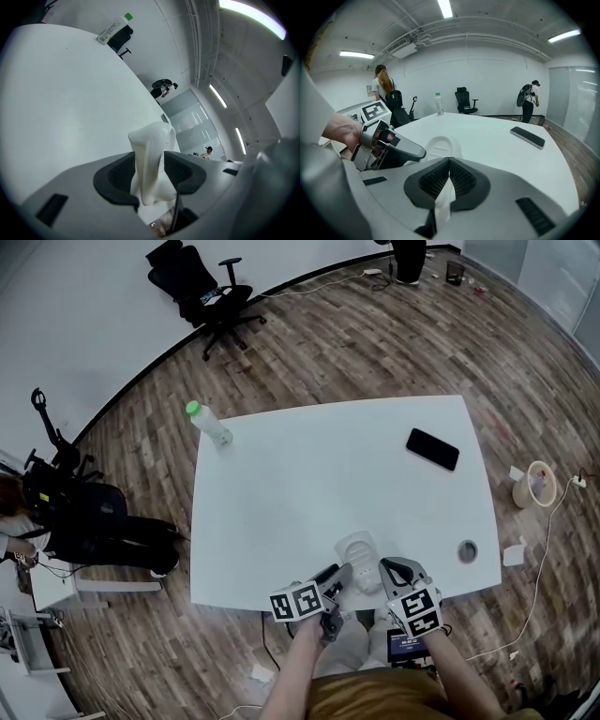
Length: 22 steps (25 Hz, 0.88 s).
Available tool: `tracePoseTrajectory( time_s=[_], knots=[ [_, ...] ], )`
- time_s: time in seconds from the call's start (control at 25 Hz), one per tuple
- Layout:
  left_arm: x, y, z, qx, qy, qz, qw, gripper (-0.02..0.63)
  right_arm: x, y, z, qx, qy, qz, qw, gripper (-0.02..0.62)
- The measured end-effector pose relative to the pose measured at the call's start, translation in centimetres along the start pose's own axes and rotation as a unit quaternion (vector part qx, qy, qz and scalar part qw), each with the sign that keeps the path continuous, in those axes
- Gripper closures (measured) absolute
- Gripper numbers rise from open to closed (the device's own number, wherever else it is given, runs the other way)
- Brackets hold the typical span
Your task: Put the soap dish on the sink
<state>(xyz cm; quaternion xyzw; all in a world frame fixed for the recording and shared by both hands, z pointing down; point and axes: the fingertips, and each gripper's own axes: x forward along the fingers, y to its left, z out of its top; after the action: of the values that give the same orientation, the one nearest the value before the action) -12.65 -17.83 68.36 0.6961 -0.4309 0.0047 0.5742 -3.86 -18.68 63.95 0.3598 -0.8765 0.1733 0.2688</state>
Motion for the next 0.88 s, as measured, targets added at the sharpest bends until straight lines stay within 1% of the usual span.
tracePoseTrajectory(
  time_s=[0.16,0.24,0.36,0.48,0.68,0.84,0.88],
  knots=[
    [-0.6,-0.2,0.3,-0.009,-0.010,-0.011,0.9999,0.419,0.0,0.1,0.1,0.004,-0.001,-0.001,1.000,0.586],
    [-0.9,-0.2,0.4,-0.020,-0.023,-0.015,0.9994,0.462,-0.3,0.0,0.0,0.005,-0.004,-0.004,1.000,0.586],
    [-1.5,0.3,0.3,-0.027,-0.040,-0.007,0.9988,0.504,-0.4,-0.1,-0.1,0.004,-0.006,-0.007,1.000,0.586],
    [-2.6,1.2,1.0,-0.036,-0.070,0.007,0.9969,0.594,-0.5,0.2,-0.1,0.002,-0.004,-0.006,1.000,0.586],
    [-3.6,1.0,1.6,-0.037,-0.101,0.001,0.9942,0.598,-0.7,0.4,-0.1,-0.004,-0.008,-0.011,1.000,0.586],
    [-4.0,0.3,1.7,-0.022,-0.114,-0.007,0.9932,0.598,-1.0,0.8,0.4,-0.007,-0.015,-0.008,1.000,0.586],
    [-4.2,0.0,1.8,-0.011,-0.120,-0.007,0.9927,0.600,-1.3,0.8,0.9,-0.009,-0.022,-0.011,1.000,0.586]
  ],
)
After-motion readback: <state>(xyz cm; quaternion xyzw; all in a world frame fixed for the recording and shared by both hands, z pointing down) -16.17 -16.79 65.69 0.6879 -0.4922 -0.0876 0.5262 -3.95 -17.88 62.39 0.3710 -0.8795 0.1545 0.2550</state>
